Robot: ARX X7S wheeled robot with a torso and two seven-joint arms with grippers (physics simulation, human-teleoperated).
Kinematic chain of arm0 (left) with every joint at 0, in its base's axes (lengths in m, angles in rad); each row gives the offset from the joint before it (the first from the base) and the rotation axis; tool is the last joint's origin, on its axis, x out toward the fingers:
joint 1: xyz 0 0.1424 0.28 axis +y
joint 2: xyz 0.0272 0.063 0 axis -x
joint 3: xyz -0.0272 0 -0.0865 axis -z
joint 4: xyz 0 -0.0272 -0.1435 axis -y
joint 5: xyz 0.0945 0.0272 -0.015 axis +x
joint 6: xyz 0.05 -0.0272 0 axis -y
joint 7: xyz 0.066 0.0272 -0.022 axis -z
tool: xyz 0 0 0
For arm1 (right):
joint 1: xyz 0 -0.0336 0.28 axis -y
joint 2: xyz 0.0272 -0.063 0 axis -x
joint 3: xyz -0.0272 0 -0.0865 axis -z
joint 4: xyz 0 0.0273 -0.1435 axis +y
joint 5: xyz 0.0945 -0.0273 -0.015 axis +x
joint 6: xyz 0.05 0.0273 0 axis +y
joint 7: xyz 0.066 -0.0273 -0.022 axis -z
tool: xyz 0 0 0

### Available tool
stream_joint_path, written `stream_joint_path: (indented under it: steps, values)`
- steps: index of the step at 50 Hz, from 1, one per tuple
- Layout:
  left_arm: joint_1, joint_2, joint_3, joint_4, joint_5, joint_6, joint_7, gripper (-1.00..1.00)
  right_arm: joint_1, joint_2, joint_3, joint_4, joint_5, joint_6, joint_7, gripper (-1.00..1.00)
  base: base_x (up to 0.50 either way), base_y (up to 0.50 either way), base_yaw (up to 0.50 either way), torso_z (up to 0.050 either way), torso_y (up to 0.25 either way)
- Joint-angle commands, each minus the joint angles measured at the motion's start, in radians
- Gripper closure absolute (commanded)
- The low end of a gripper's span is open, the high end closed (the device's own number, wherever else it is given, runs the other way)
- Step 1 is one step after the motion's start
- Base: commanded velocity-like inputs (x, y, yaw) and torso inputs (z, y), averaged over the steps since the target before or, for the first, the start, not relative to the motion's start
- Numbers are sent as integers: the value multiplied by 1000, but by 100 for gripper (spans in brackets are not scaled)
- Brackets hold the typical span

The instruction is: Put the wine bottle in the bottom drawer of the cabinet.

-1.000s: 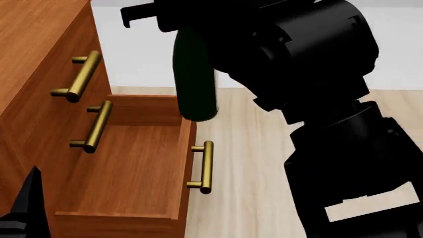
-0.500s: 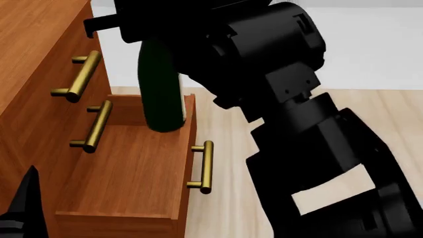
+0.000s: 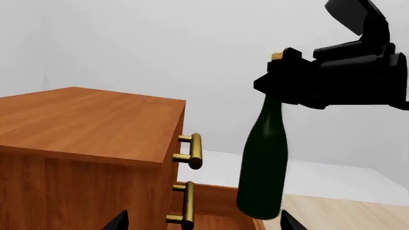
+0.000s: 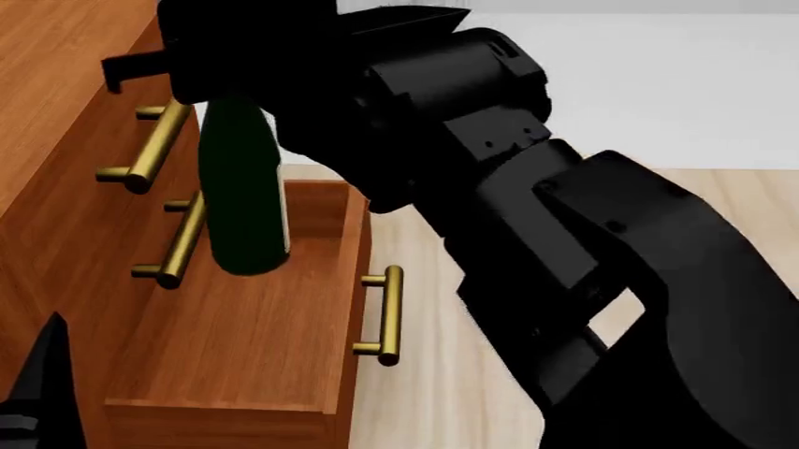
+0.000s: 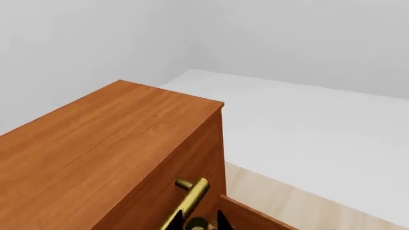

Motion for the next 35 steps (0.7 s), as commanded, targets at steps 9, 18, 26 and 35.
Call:
stream_joint_path:
  steps: [9,18,26,35]
  values:
    - [8,-6,-7,-3,2,8,9,-100,77,-1,-288,47,300,-100,-50,100,0,0,0,0,0]
    - [10,-7,-11,-1,3,6,8,-100,76,-1,-291,70,308,-43,-82,100,0,0,0,0,1]
    - [17,-11,-14,0,13,15,14,-100,74,-1,-296,103,359,-19,-119,100,0,0,0,1,0]
    - [15,-9,-16,7,16,5,13,-100,71,-1,-299,94,391,-10,-139,100,0,0,0,0,1]
